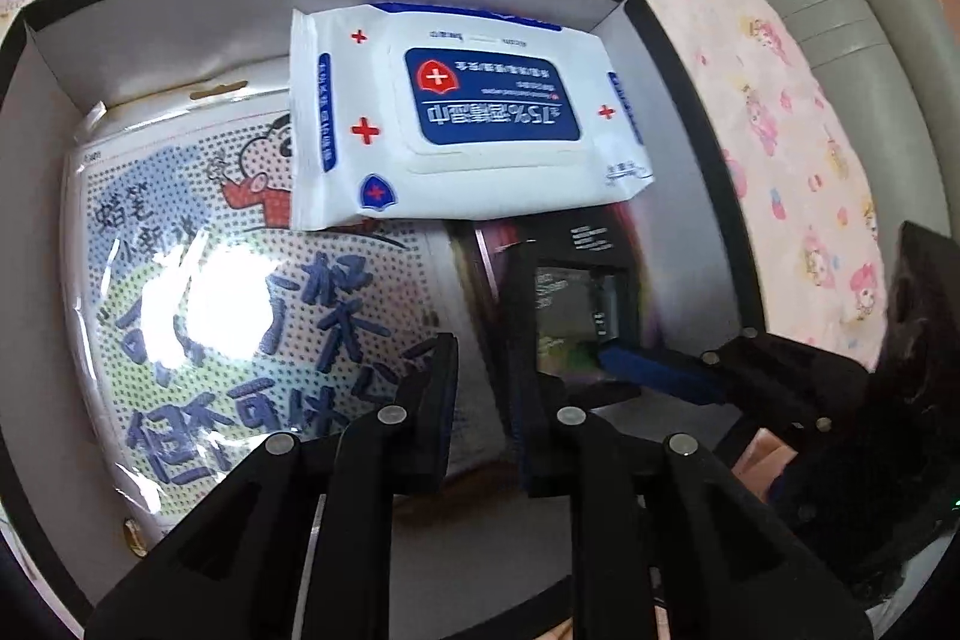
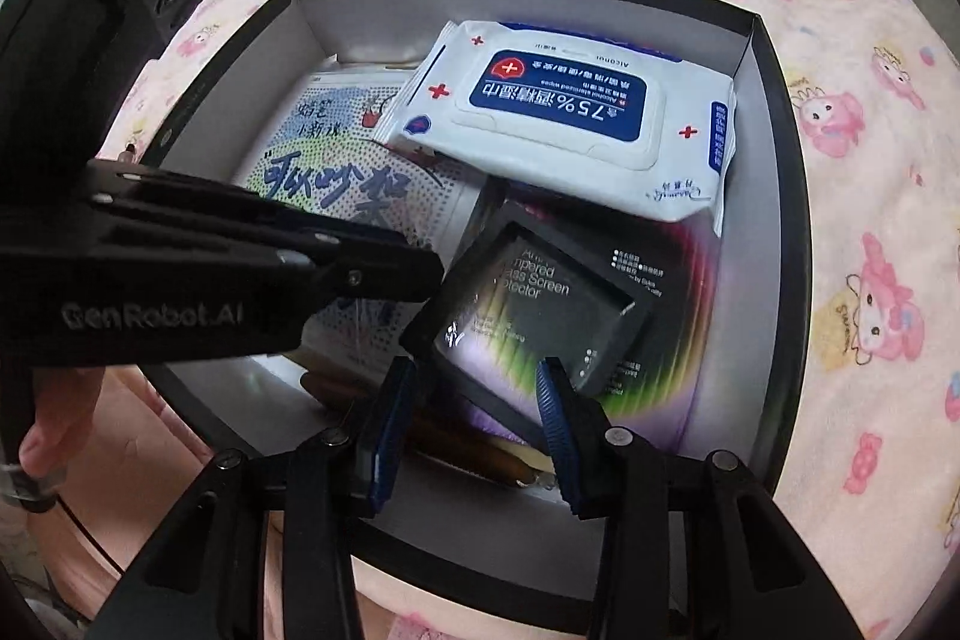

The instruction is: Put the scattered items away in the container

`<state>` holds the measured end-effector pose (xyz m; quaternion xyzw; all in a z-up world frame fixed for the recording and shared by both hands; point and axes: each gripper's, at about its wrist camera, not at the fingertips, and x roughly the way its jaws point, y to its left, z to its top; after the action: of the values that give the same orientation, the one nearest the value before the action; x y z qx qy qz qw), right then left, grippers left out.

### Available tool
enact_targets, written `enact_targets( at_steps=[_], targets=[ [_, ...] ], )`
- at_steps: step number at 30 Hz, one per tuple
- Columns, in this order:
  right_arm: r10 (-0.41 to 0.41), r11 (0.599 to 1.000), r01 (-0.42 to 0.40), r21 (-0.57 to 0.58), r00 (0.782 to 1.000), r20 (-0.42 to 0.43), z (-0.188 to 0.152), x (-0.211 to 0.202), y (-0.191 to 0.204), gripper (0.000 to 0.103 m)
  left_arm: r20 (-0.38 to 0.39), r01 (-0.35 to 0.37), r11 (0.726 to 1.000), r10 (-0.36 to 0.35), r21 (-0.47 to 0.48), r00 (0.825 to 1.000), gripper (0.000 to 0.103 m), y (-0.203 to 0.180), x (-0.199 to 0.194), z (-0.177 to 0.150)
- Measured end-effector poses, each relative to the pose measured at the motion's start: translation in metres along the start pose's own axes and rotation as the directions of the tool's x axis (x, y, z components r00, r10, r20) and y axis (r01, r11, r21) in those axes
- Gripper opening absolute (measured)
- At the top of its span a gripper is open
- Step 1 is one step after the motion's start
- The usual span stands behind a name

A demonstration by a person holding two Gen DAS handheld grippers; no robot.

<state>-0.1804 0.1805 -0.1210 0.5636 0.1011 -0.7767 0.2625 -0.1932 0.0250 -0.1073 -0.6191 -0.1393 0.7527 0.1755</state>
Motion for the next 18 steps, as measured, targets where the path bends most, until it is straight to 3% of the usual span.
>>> enact_targets(
  at_steps=[5, 9, 13, 18],
  targets=[
    [-0.085, 0.996, 0.086, -0.008, 0.994, 0.074, 0.0, -0.012, 0.0, 0.037, 0.021, 0.041, 0.999, -0.041, -0.014, 0.999, 0.015, 0.001, -0.003, 0.005],
    [-0.095, 0.995, 0.092, 0.032, 0.991, 0.098, -0.003, -0.023, -0.007, 0.038, 0.035, 0.069, 0.998, -0.069, -0.003, 0.997, 0.015, -0.003, -0.009, 0.011],
    [0.006, 0.994, -0.016, 0.108, 0.996, 0.084, -0.009, -0.034, -0.022, 0.039, -0.005, 0.138, 0.99, -0.138, -0.008, 0.99, 0.015, -0.008, -0.004, 0.012],
    [0.011, 0.994, -0.019, 0.103, 0.997, 0.074, -0.007, -0.037, -0.017, 0.039, -0.054, 0.138, 0.99, -0.138, -0.001, 0.989, 0.014, -0.014, 0.01, 0.01]
  ],
)
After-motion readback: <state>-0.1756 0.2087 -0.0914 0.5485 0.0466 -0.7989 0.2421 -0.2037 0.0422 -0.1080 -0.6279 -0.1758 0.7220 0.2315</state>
